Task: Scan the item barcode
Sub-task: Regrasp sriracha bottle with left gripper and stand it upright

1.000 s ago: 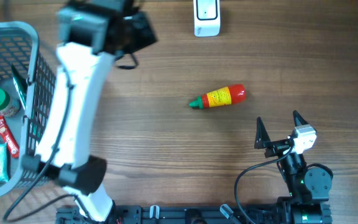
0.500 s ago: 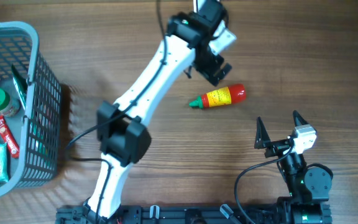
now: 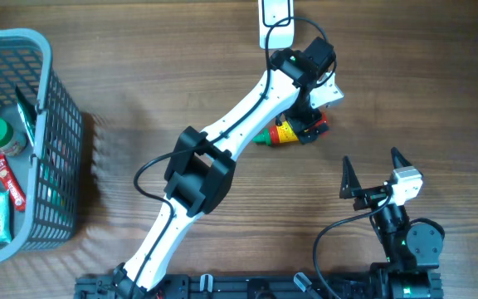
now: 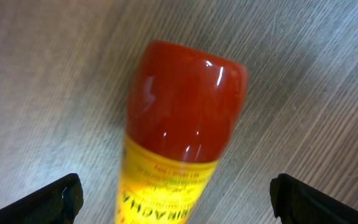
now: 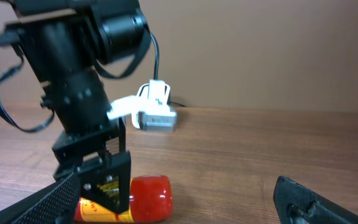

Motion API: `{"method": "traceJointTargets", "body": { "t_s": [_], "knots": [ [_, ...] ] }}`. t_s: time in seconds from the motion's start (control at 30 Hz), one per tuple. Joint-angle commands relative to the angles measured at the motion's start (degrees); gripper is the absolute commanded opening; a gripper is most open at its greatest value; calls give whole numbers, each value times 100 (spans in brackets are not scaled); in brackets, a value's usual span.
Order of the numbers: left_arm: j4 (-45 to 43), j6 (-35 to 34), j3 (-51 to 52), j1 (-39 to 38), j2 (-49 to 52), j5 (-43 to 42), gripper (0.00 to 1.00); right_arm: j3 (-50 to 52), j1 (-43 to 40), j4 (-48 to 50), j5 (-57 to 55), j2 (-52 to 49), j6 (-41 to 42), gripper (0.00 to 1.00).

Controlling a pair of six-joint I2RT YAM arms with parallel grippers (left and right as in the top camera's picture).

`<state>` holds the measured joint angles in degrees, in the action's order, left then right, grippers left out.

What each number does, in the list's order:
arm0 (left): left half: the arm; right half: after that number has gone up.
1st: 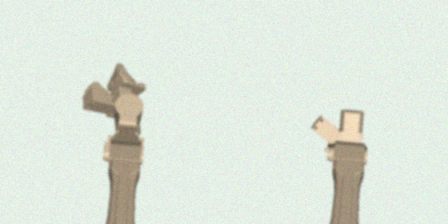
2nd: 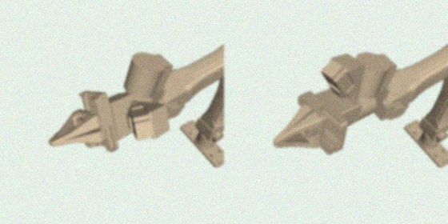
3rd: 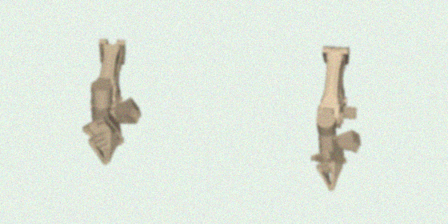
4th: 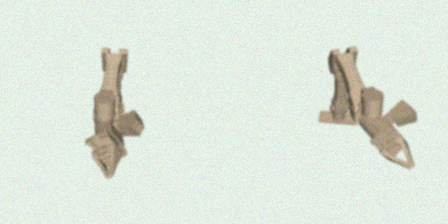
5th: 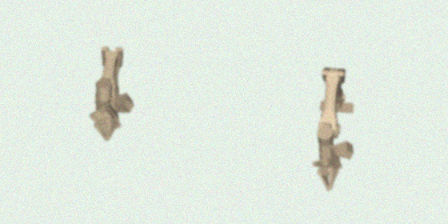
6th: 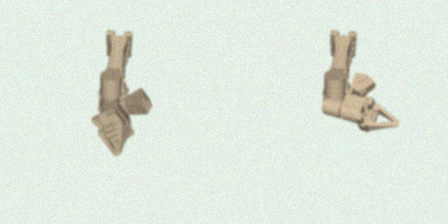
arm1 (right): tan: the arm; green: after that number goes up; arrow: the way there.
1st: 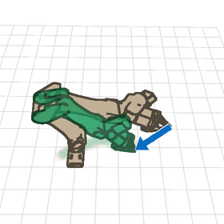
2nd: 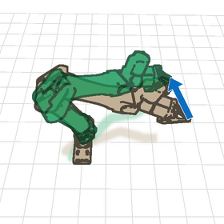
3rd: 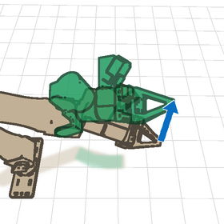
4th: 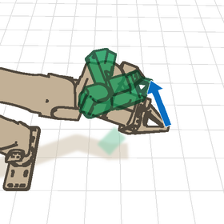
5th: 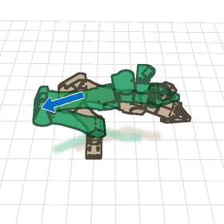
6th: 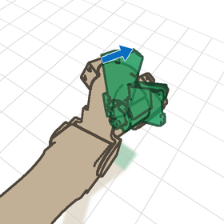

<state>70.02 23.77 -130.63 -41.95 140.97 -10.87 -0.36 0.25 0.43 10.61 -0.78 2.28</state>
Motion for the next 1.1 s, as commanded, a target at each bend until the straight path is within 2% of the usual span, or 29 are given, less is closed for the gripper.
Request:
{"method": "traceJointTargets", "body": {
  "t_s": [0.0, 0.17, 0.27, 0.43, 0.47, 0.6, 0.7, 0.87, 0.97, 1.07],
  "knots": [
    [-72, 83, -50, -4, 229, -463, 100, 7, 28, 28, -74, 50, -70, 100],
    [-476, -326, 111, -4, 262, -474, 100, 7, 28, 28, -74, 50, -68, 100],
    [-667, -326, 262, -4, 262, -476, 91, 7, 28, 28, -74, 50, -70, 100],
    [-776, -323, 656, -4, 262, -470, 88, 7, 28, 28, -74, 50, -68, 100],
    [-796, -323, 730, -4, 264, -470, 86, 7, 28, 28, -74, 50, -70, 100],
    [-813, -356, 778, -4, 262, -393, 61, 7, 28, 28, -74, 50, -68, 100],
    [-809, -706, 778, -4, 262, -7, 54, 7, 28, 26, -74, 50, -70, 100],
    [-667, -1480, 767, -7, 260, 868, 49, 7, 28, 28, -74, 50, -70, 100],
    [-177, -1864, 767, 2, 216, 1499, 44, 7, 28, 28, -74, 50, -70, 100],
    [348, -2347, 767, 11, 195, 1700, 42, 7, 28, 26, -74, 50, -70, 100]
  ]
}}
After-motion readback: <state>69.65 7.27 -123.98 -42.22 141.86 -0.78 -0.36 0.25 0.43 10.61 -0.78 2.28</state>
